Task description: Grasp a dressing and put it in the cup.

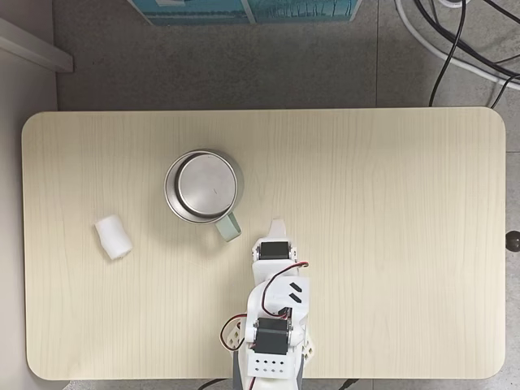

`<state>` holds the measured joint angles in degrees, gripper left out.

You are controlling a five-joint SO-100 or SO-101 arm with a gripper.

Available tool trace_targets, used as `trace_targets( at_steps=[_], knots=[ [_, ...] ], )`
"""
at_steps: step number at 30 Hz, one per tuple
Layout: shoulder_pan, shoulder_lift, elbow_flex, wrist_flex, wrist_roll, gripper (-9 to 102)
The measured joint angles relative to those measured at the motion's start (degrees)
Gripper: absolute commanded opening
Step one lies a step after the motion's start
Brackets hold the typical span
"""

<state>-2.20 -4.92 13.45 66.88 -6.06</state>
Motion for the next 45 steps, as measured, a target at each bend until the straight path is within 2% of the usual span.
trace_targets(
  at_steps=[6, 26, 30, 35, 45],
  knots=[
    [0.00, -0.09, -1.23, -2.99, -0.53, 0],
    [-0.70, 0.26, 0.79, -1.76, -1.41, 0],
    [-5.89, 2.29, 10.20, 0.79, -3.78, 0],
    [-13.97, 20.39, 29.79, 4.83, -5.71, 0],
    [-35.24, 58.18, 74.88, 26.89, -18.37, 13]
  ],
)
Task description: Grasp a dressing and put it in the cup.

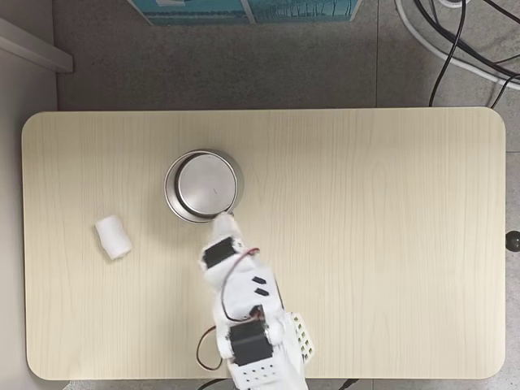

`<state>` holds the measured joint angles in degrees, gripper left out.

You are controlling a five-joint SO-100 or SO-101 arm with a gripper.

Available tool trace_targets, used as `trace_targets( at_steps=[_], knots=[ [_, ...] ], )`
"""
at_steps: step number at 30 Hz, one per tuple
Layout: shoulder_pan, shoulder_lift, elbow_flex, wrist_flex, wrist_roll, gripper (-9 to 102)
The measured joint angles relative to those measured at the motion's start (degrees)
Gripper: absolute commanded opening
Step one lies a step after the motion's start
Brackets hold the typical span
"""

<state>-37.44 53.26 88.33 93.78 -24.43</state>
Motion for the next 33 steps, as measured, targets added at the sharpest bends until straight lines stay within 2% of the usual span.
trace_targets(
  at_steps=[7, 11, 23, 33],
  knots=[
    [-16.44, 12.92, 6.42, 6.15, -11.60, 19],
    [-19.51, 20.48, 6.68, 5.71, -16.35, 20],
    [-26.89, 45.26, 6.68, -9.93, -16.61, 21],
    [-28.13, 60.38, 6.68, -20.48, -15.03, 21]
  ],
)
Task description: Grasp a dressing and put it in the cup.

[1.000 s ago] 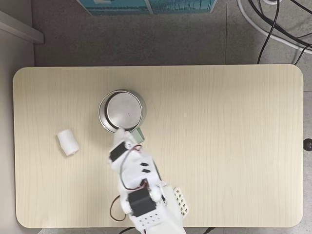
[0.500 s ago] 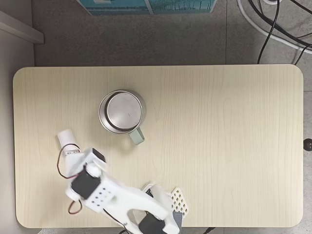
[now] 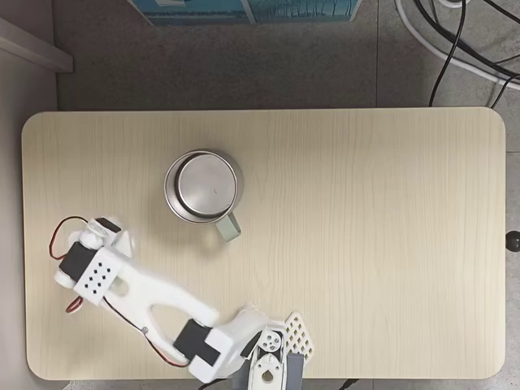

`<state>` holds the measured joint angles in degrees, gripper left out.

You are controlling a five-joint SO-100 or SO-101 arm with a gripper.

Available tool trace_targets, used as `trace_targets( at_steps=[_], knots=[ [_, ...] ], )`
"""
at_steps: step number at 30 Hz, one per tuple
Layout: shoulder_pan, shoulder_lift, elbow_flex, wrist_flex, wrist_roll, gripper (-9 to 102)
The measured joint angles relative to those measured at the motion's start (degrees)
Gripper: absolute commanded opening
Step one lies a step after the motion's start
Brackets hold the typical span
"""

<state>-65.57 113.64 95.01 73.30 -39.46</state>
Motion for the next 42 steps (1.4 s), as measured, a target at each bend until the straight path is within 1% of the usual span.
trace_targets(
  at_steps=[3, 5, 7, 8, 16, 20, 25, 30, 33, 36, 39, 42],
  knots=[
    [0.18, 1.23, 0.00, -1.93, 0.00, 20],
    [-0.44, 1.58, 0.00, -1.93, 0.00, 17],
    [-0.79, 1.67, 0.00, -2.20, 0.00, 3],
    [-0.79, 1.67, 0.00, -2.64, 0.00, 0],
    [-1.76, 1.23, 0.00, -2.55, 1.14, 0],
    [-1.76, -3.34, 0.00, -0.97, 2.64, 0],
    [-1.76, -13.80, 1.41, 4.13, 5.89, 0],
    [-0.70, -23.99, 8.70, 13.36, 8.09, 0],
    [2.02, -28.30, 13.80, 19.25, 8.88, 0],
    [7.47, -31.03, 19.34, 24.79, 8.96, 0],
    [15.29, -32.87, 23.55, 27.95, 9.05, 0],
    [24.87, -34.01, 26.19, 29.09, 10.20, 0]
  ],
)
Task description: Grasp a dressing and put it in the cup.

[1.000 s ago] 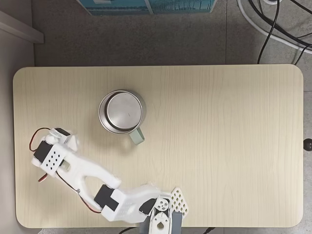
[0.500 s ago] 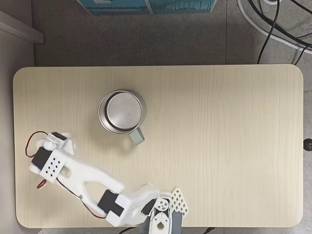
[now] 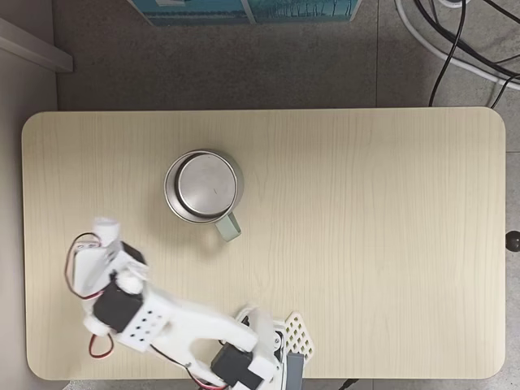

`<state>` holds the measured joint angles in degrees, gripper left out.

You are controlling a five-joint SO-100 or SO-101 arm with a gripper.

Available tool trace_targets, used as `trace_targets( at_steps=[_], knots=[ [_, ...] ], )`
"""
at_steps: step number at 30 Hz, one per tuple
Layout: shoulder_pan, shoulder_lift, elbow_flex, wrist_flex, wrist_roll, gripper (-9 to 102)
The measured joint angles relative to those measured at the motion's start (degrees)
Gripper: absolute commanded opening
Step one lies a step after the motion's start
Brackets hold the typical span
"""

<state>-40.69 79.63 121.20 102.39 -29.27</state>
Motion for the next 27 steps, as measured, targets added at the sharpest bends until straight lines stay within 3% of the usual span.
trace_targets(
  at_steps=[7, 19, 27],
  knots=[
    [15.29, -5.71, -5.71, -0.44, 0.62, 0],
    [16.70, -16.61, -42.01, -19.16, -0.09, 0],
    [11.34, -15.56, -48.60, -25.75, 4.39, 0]
  ],
)
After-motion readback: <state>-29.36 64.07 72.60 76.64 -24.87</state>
